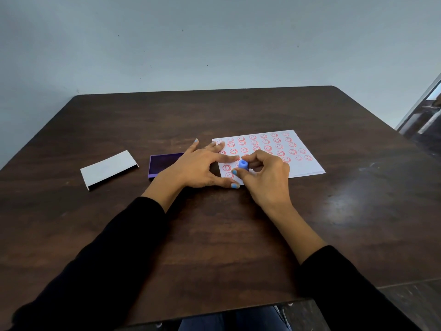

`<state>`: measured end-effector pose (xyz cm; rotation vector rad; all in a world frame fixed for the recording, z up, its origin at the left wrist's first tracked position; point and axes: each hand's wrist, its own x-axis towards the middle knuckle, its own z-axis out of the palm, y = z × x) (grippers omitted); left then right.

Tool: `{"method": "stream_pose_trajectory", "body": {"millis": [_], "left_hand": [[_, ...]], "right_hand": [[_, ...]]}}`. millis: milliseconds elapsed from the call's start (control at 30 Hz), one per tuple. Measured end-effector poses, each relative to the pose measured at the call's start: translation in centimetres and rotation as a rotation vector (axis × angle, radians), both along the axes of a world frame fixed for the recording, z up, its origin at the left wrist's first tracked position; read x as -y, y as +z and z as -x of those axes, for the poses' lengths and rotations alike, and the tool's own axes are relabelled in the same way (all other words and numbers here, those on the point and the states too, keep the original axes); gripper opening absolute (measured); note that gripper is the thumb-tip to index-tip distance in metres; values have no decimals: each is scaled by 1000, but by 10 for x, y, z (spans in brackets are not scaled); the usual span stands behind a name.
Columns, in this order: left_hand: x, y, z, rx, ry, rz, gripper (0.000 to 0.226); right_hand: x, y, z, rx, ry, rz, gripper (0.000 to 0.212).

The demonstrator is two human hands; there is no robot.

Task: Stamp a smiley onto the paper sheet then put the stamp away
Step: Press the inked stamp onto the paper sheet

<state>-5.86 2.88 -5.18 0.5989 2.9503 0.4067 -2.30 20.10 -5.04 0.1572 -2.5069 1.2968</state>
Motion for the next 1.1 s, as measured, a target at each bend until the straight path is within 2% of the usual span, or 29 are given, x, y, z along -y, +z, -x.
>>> {"method": "stream_pose_trajectory", "body": {"millis": [633,700,833,867,1000,1100], "left_hand": [[-2,7,-3,19,10,17,75],[-2,8,-5,18,12,11,75],[-3,10,-6,77,13,9,81],[-3,10,-6,88,12,15,85],[-4,9,-8,90,8,44,91],[-5,9,-14,68,8,46,90]], "right_hand": [[-1,0,2,4,24,-9,20],[-4,2,1,0,-3,118,18],[-25,19,25,76,-196,781,18],[-33,23,34,85,-214,889,18],[-68,30,69,35,-269,983,17],[-92,30,92,15,-264,948,17]]}}
